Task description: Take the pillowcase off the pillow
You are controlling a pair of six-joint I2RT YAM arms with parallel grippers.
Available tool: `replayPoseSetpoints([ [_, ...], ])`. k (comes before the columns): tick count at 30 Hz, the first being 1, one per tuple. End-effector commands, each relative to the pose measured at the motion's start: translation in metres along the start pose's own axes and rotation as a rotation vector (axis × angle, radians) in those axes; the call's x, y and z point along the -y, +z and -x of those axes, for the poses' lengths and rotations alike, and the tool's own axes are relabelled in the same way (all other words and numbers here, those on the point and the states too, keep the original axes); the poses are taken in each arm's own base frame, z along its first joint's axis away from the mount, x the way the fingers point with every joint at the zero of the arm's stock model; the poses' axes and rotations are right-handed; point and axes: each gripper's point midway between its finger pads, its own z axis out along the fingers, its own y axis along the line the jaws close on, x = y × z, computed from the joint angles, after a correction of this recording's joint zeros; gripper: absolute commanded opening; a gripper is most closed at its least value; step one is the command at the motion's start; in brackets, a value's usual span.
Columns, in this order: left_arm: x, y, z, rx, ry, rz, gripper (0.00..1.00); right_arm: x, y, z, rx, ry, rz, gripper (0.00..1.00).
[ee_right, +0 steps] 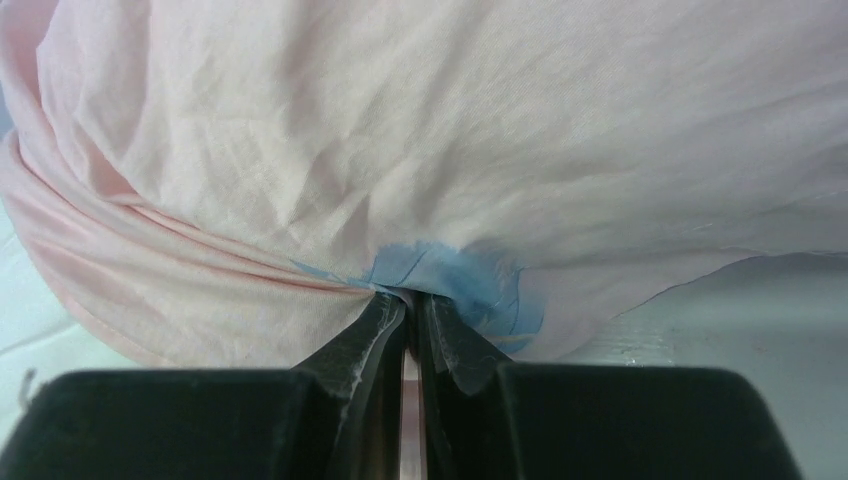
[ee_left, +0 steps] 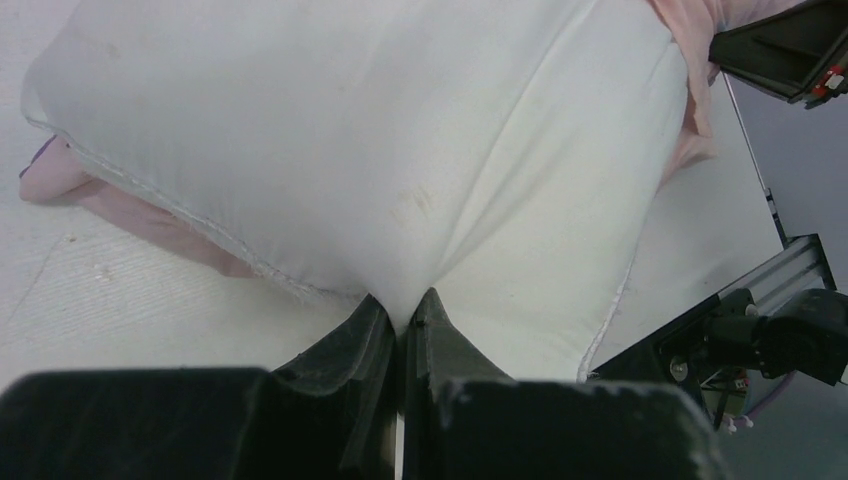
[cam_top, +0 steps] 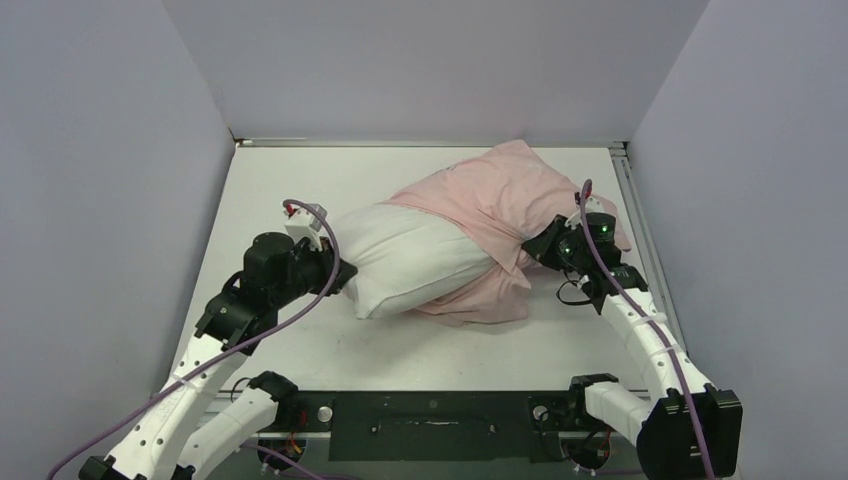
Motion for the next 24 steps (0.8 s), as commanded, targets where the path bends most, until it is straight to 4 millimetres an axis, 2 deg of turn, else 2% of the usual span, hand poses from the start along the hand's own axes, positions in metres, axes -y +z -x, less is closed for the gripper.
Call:
replayPoseSetpoints([
  [1,-0.006,-0.001,0.01,0.067,0.061,-0.015,0.0,0.028,-0.006,0.043,0.128,0.0,-0.119,0.05],
  [3,-0.002,0.01,-0.011,0.009,0.035,-0.076,0.01,0.022,-0.004,0.033,0.083,-0.009,-0.068,0.06],
  [5,0.002,0.019,-0.033,-0.046,0.011,-0.136,0.09,0.02,-0.004,0.024,0.047,-0.023,-0.05,0.08],
  [7,0.003,0.025,-0.049,-0.099,-0.006,-0.159,0.24,0.021,-0.008,0.018,0.018,-0.039,-0.047,0.12],
  [9,-0.001,0.028,-0.05,-0.127,-0.011,-0.13,0.42,0.02,-0.013,0.013,-0.009,-0.055,-0.05,0.19],
  [12,0.002,0.027,-0.026,-0.089,0.005,-0.109,0.62,0.017,-0.022,0.013,-0.034,-0.078,-0.054,0.33],
  [18,0.016,0.021,0.035,0.018,0.096,-0.089,0.88,0.001,-0.047,0.035,0.0,-0.143,-0.061,0.65],
  [21,0.011,0.027,0.063,0.037,0.116,-0.022,0.91,-0.009,-0.054,0.047,0.022,-0.167,-0.052,0.77],
  [24,0.006,0.042,0.084,0.033,0.124,0.012,0.91,-0.024,-0.057,0.061,0.04,-0.201,-0.024,0.86],
])
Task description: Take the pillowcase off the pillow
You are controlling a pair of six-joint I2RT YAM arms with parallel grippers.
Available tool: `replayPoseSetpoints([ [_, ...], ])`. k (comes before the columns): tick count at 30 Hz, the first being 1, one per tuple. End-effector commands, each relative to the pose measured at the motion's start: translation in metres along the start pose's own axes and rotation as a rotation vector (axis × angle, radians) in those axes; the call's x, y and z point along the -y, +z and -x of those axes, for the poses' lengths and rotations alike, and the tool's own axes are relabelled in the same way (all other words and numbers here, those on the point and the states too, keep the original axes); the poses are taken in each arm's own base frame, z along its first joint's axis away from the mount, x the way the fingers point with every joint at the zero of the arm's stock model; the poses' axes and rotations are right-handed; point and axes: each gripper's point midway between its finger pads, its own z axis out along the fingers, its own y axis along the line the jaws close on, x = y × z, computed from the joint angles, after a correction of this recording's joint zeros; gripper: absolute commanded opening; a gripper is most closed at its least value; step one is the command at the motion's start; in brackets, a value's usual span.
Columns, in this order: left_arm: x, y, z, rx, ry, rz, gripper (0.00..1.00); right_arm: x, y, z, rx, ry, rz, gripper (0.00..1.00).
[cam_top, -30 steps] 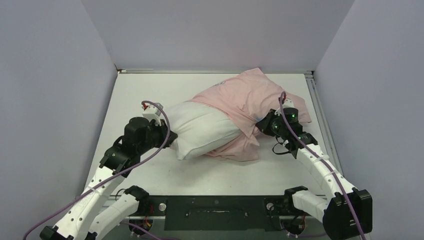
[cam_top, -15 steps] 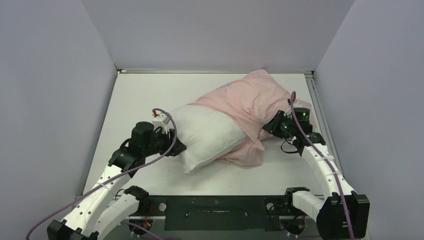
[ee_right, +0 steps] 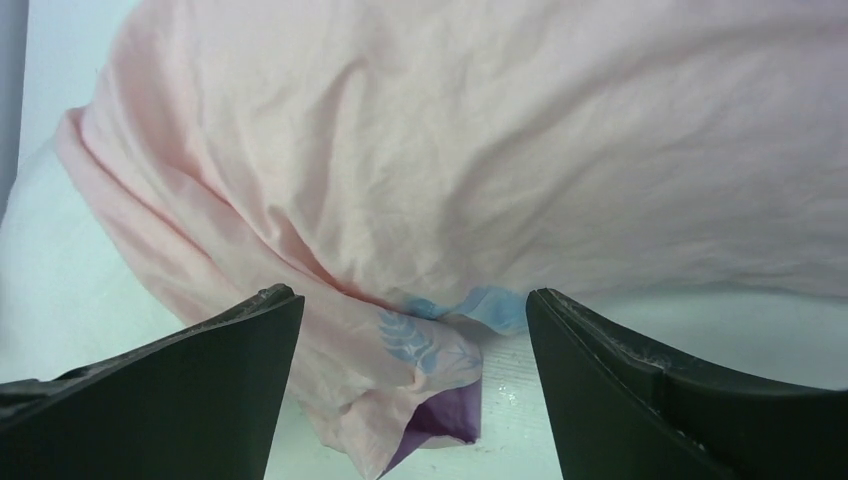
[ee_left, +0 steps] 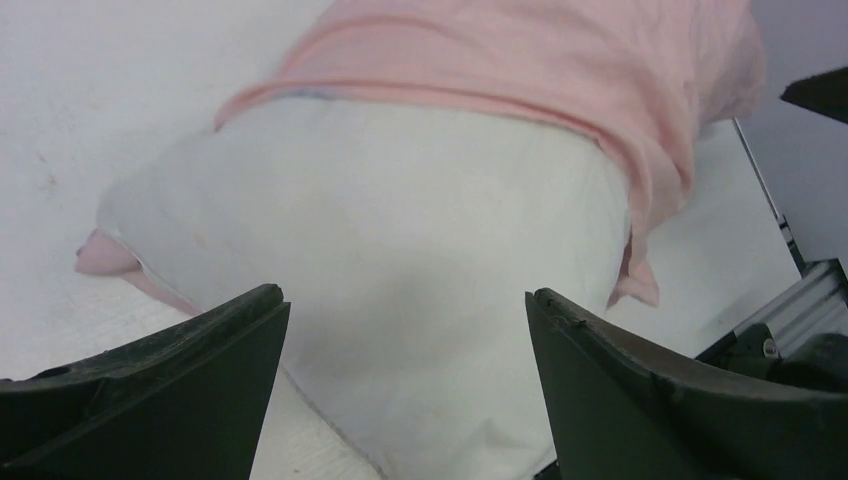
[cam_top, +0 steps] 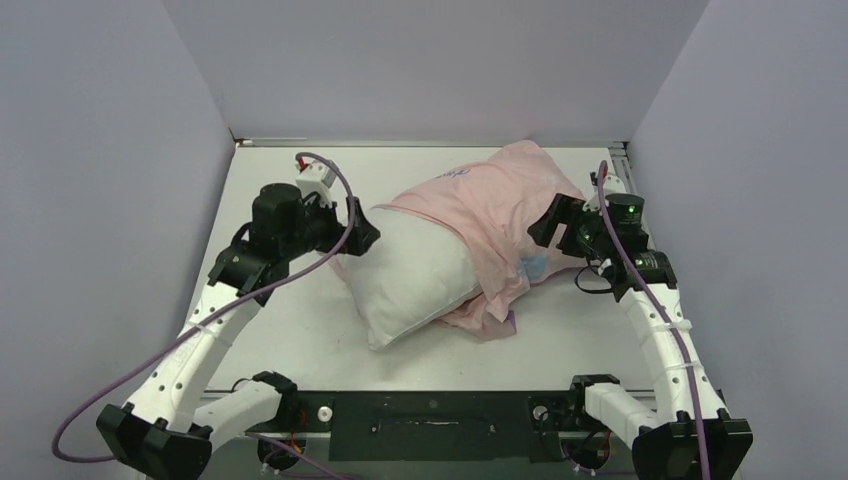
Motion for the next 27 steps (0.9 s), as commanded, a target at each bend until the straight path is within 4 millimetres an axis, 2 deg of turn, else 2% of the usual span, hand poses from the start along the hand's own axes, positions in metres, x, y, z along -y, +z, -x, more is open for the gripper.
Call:
replayPoseSetpoints([
  [1,-0.015,0.016,0.04,0.04,0.044,0.081,0.92,-0.017,-0.012,0.029,0.056,-0.081,0.018,0.88],
  [5,-0.029,0.046,0.053,0.013,0.016,0.11,0.92,-0.035,-0.009,0.048,0.082,-0.132,0.035,0.95],
  [8,-0.05,0.075,0.054,-0.02,-0.027,0.109,0.92,-0.056,-0.002,0.055,0.096,-0.164,0.053,0.98],
  [12,-0.064,0.103,0.041,-0.118,-0.12,0.016,0.92,-0.085,0.012,0.064,0.093,-0.19,0.1,0.99],
  [16,-0.068,0.124,0.016,-0.178,-0.19,-0.051,0.84,-0.113,0.027,0.082,0.114,-0.214,0.133,1.0],
  [21,-0.058,0.129,-0.014,-0.276,-0.284,-0.125,0.64,-0.161,0.056,0.096,0.122,-0.287,0.171,1.0],
  [23,-0.052,0.124,-0.018,-0.284,-0.296,-0.135,0.53,-0.182,0.068,0.097,0.111,-0.323,0.185,0.94],
  [27,-0.034,0.108,-0.015,-0.25,-0.275,-0.149,0.33,-0.219,0.092,0.092,0.072,-0.405,0.202,0.92],
])
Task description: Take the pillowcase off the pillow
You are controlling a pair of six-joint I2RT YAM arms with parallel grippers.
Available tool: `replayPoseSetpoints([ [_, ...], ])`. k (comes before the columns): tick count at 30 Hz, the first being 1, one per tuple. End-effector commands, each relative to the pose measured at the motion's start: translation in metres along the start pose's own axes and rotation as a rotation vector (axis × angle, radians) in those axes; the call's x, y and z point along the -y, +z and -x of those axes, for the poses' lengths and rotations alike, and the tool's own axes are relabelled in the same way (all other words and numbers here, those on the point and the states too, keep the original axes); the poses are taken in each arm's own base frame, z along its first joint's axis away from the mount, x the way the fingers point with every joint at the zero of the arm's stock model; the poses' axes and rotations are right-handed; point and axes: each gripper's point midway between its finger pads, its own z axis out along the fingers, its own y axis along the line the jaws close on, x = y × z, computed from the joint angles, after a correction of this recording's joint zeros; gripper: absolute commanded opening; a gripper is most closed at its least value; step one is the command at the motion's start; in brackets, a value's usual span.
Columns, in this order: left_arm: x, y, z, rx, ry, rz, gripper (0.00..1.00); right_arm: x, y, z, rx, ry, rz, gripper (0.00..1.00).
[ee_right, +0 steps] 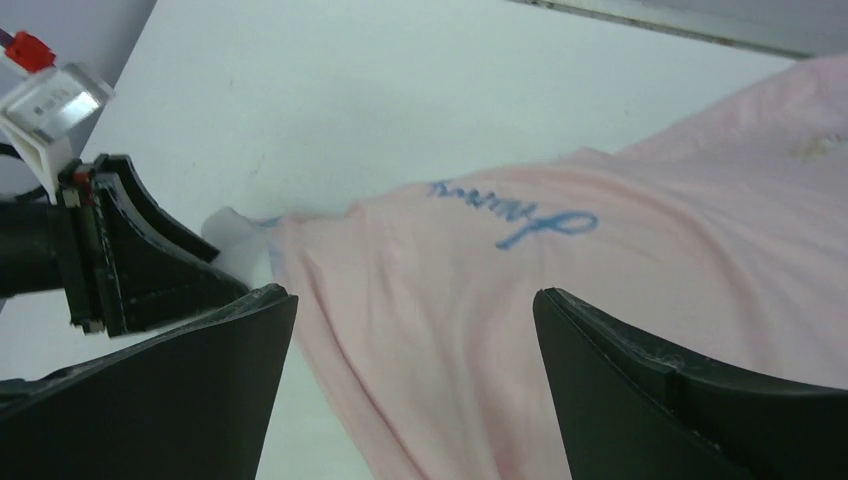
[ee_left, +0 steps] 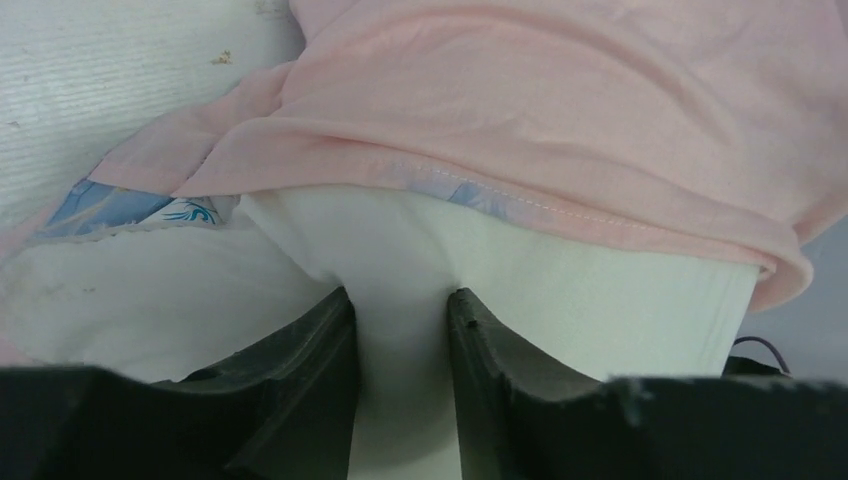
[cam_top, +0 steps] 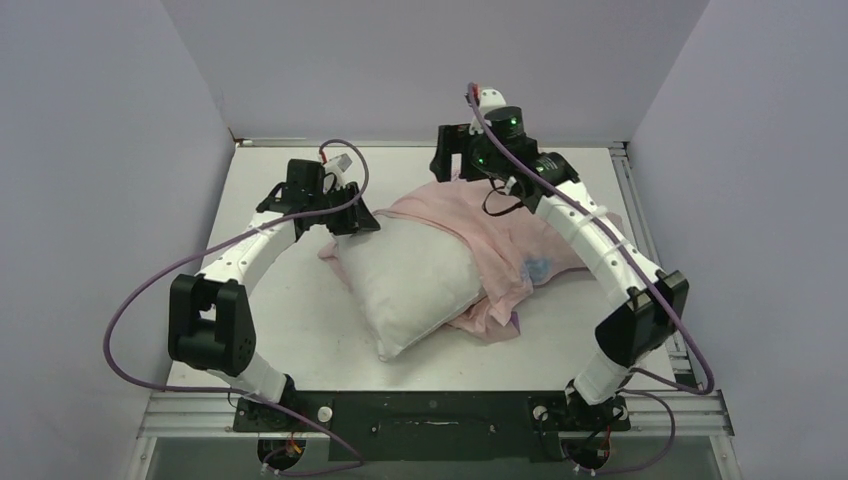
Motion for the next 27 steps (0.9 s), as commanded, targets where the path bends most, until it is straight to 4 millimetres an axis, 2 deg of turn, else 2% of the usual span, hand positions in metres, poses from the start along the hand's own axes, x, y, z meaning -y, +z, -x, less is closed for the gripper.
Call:
replayPoseSetpoints([
  [1,0.042,-0.02,-0.006,0.037,0.038,-0.112,0.29,-0.033,0.022,0.024,0.025,-0.093,0.013,0.92],
  [6,0.046,-0.027,-0.028,0.073,0.036,-0.104,0.18,-0.071,0.054,0.01,-0.048,-0.17,0.077,0.91],
  [8,0.047,-0.031,-0.037,0.086,0.045,-0.097,0.11,-0.083,0.066,-0.006,-0.098,-0.205,0.096,0.9],
  [12,0.041,-0.039,-0.049,0.125,0.043,-0.07,0.0,-0.097,0.085,-0.051,-0.226,-0.293,0.111,0.9],
  [16,0.035,-0.044,-0.059,0.156,0.035,-0.047,0.0,-0.107,0.088,-0.092,-0.327,-0.365,0.143,0.9],
  [18,0.032,-0.046,-0.064,0.168,0.025,-0.042,0.0,-0.106,0.087,-0.112,-0.372,-0.401,0.132,0.9],
  [20,0.029,-0.044,-0.07,0.172,0.009,-0.04,0.0,-0.097,0.089,-0.129,-0.415,-0.424,0.097,0.92],
  [24,0.022,-0.042,-0.085,0.161,-0.018,-0.039,0.0,-0.078,0.089,-0.151,-0.474,-0.454,0.029,0.97],
  [26,0.018,-0.044,-0.093,0.147,-0.024,-0.032,0.0,-0.066,0.09,-0.152,-0.477,-0.475,-0.024,0.84],
  [27,0.016,-0.045,-0.098,0.14,-0.028,-0.028,0.0,-0.062,0.091,-0.152,-0.477,-0.482,-0.043,0.74],
])
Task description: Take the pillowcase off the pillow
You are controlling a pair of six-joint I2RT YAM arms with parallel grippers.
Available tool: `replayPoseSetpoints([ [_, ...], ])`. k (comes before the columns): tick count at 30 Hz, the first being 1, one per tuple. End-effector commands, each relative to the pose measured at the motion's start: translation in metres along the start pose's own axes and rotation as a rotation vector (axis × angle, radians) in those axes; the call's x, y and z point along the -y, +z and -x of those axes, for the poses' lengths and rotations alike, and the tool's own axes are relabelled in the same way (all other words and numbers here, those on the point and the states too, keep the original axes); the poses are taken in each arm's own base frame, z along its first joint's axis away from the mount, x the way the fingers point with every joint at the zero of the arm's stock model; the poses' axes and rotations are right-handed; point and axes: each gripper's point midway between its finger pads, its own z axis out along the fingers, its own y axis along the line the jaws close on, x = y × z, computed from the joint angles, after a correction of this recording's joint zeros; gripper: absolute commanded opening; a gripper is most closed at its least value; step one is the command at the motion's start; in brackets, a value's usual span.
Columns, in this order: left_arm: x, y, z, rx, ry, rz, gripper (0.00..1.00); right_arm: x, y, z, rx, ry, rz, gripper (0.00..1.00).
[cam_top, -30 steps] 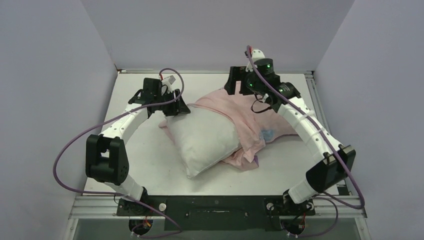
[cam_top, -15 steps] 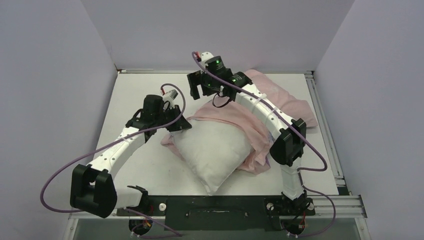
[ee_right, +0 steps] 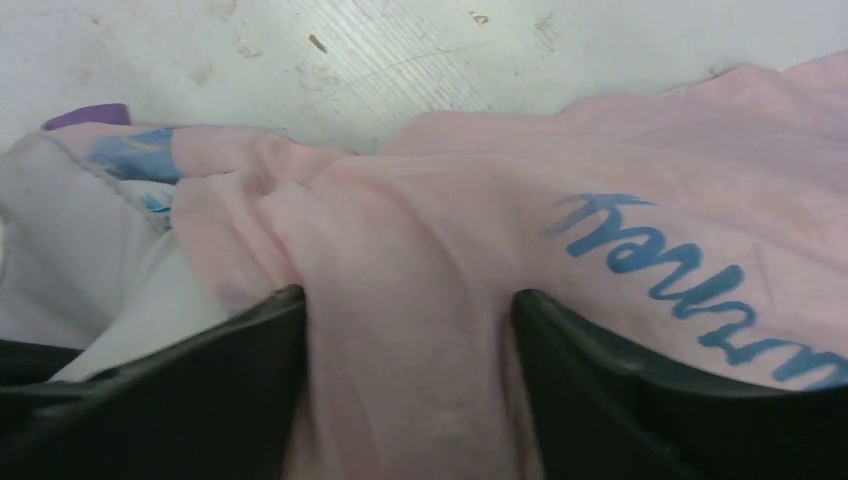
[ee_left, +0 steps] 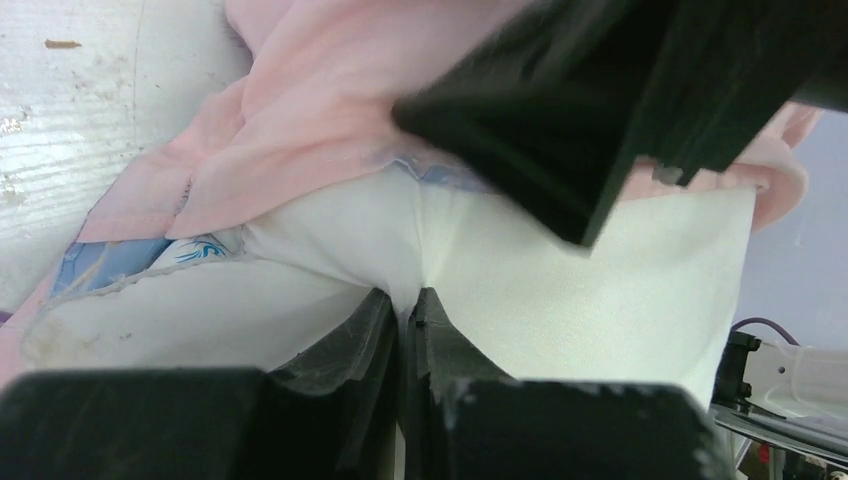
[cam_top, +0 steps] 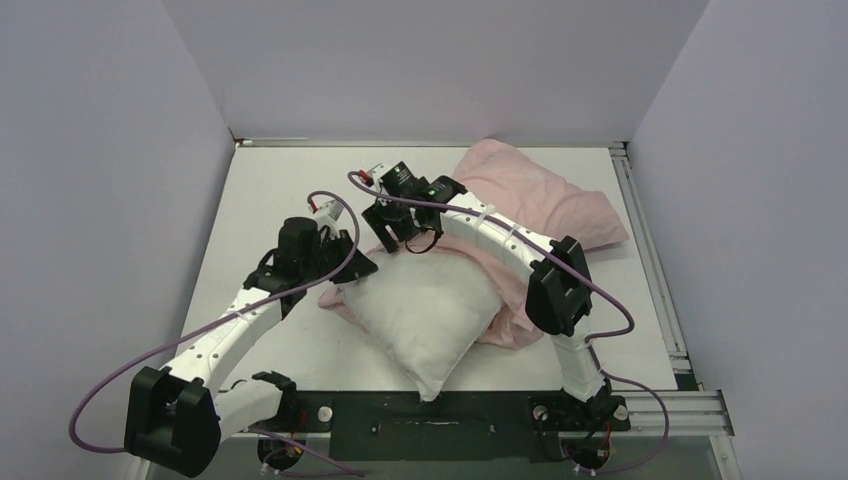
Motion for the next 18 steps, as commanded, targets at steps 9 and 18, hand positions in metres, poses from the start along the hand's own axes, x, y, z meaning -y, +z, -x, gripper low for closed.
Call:
replayPoseSetpoints([
  [9,-0.006,-0.042,-0.034,0.038,-0.023,0.022,0.0,0.081,-0.013,-0.001,-0.002,0.068,-0.325,0.05],
  [18,0.008,-0.087,-0.022,0.177,-0.012,0.021,0.0,0.191,-0.098,0.067,0.313,0.378,-0.471,0.05],
])
